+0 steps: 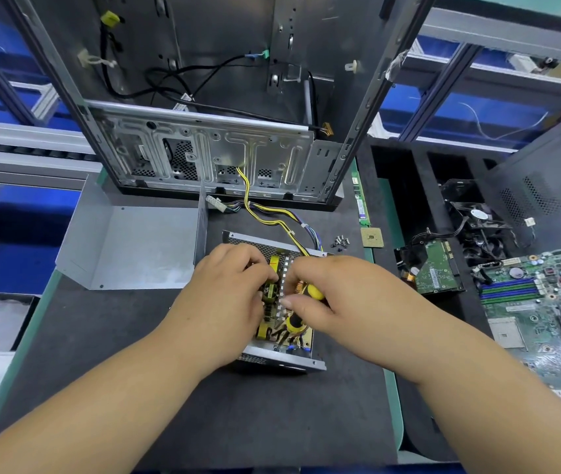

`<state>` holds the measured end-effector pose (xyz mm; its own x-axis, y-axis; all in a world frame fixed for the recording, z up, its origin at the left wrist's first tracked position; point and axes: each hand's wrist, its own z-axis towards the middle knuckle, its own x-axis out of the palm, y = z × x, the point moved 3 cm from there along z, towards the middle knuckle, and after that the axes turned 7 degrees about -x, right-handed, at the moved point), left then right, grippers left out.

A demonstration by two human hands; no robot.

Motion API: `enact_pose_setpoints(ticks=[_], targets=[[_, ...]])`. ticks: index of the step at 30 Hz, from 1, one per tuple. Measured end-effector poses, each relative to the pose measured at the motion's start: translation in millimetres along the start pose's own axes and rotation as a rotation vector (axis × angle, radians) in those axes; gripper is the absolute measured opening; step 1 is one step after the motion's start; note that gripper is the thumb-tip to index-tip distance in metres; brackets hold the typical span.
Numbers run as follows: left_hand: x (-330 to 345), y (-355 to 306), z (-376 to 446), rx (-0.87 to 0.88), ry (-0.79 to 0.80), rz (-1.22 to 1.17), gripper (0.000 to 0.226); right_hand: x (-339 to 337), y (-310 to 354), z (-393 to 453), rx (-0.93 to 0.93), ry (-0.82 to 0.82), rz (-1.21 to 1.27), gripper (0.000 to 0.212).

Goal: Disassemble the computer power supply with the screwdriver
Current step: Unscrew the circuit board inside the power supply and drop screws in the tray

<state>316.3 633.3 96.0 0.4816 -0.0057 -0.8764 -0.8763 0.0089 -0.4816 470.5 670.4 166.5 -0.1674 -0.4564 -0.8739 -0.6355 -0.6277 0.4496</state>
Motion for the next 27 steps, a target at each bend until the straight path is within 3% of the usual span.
enact_pose_setpoints(ticks=[5,13,18,24,27], targets=[[-1.3,-0.4,0.1,0.0,-0.004,-0.013,0.033,-3.6,2.6,-4.5,-0.033,-0.033,0.091,0.018],[-0.2,0.8,0.6,0.002,0.004,-0.009,0.032,-4.7,0.7,-3.2,-0.073,-0.009,-0.041,0.013],[0.2,1.1,0.9,-0.006,0.012,-0.022,0.029,-4.2,3.3,-1.7,-0.032,-0.044,-0.093,0.046],[0.4,1.7,1.3,0.001,0.0,-0.027,0.031,-2.5,3.5,0.9,-0.017,-0.037,-0.003,0.01],[0.5,1.9,1.3,0.008,0.001,-0.024,0.031,-2.4,3.9,-1.1,-0.034,-0.012,0.009,0.008]])
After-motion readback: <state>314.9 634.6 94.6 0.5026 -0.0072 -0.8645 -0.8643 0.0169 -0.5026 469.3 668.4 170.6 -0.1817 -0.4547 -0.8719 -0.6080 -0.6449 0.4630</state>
